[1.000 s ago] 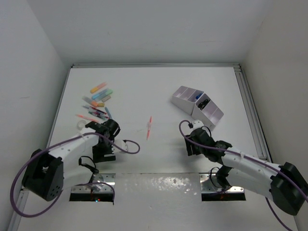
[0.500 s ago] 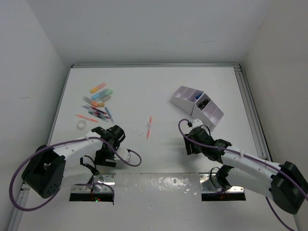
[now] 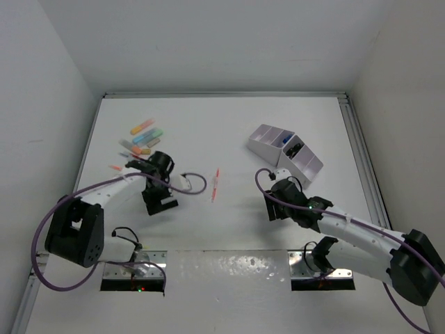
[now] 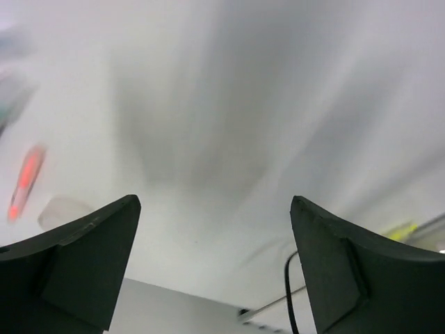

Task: Sort the stationery into containers
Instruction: Move the pen cap to the center of the board, then move the pen to the center of the board.

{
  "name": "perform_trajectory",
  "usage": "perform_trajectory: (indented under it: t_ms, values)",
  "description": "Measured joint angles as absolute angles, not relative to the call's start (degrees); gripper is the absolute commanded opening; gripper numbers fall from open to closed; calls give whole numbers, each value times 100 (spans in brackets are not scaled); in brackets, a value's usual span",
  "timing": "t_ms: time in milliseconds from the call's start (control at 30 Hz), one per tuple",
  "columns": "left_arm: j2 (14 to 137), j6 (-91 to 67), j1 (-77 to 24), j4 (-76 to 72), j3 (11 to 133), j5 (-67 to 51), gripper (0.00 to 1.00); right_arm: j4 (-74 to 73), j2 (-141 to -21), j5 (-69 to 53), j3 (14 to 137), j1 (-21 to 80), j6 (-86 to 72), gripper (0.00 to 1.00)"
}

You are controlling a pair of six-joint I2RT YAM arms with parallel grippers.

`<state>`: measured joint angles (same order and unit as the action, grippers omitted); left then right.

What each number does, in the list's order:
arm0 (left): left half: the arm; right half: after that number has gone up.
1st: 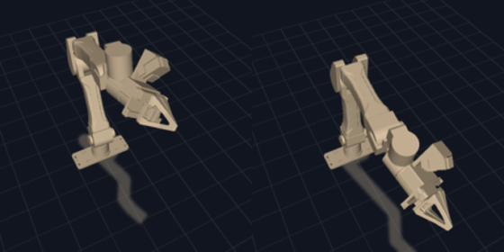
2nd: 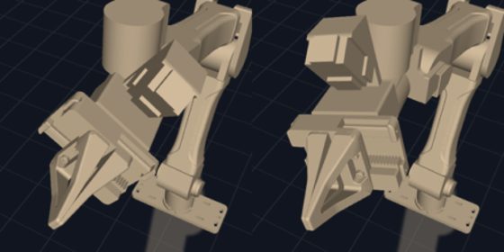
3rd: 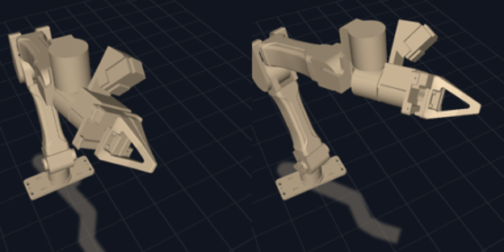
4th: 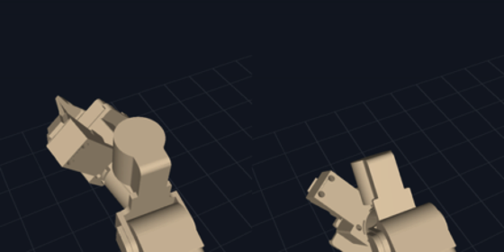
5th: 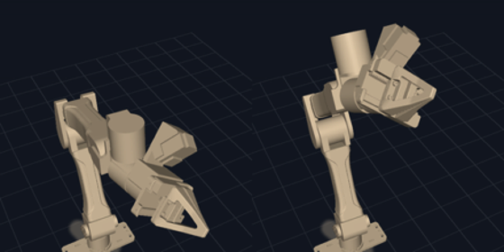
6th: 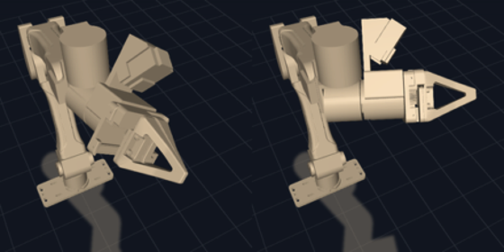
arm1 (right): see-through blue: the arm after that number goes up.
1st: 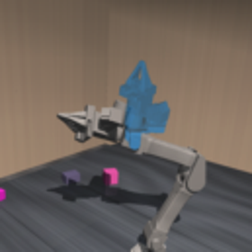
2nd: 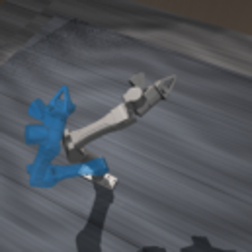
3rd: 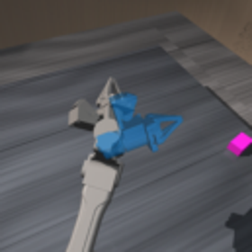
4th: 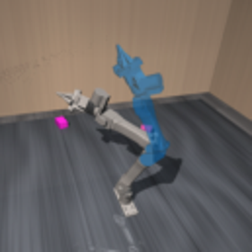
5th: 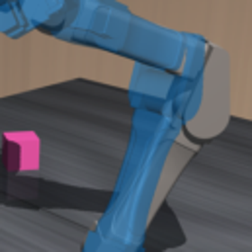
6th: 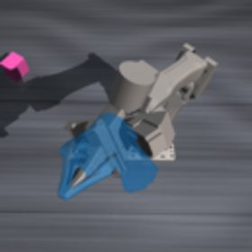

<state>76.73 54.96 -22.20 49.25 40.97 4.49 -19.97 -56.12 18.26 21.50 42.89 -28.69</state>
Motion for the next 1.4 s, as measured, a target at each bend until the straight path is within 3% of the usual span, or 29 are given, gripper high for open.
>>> perform_trajectory:
  t_ms: [200, 267, 333, 433, 533, 600, 800, 1000, 1400]
  values:
    - [7894, 4606, -272, 4919, 5089, 432, 57, -2045, -6018, 1789, 2871, 4305, -2674, 62]
    - [7881, 4466, 429, 5089, 5253, 397, 57, -2069, -6143, 1754, 3116, 4351, -2582, 62]
    - [7695, 4484, 1017, 5273, 5260, 349, 58, -2073, -6230, 1721, 3297, 4410, -2502, 62]
    - [6855, 4923, 1636, 5561, 4860, 408, 70, -2097, -6346, 1619, 3505, 4458, -2390, 62]
    - [5780, 5979, 2130, 5843, 3857, 620, 80, -2134, -6479, 1516, 3653, 4512, -2311, 62]
    - [5343, 6552, 2373, 5966, 3173, 755, 81, -2209, -6578, 1463, 3763, 4556, -2263, 62]
    - [5800, 7498, 2912, 5887, 2735, 685, 72, -2528, -6858, 1426, 4185, 4764, -2217, 62]
    - [6705, 8228, 3664, 5710, 3041, 554, 72, -2700, -6890, 1485, 4368, 4982, -2233, 63]
    - [6366, 8805, 3472, 5472, 2617, 655, 70, -2836, -7072, 1673, 4497, 5190, -2394, 63]
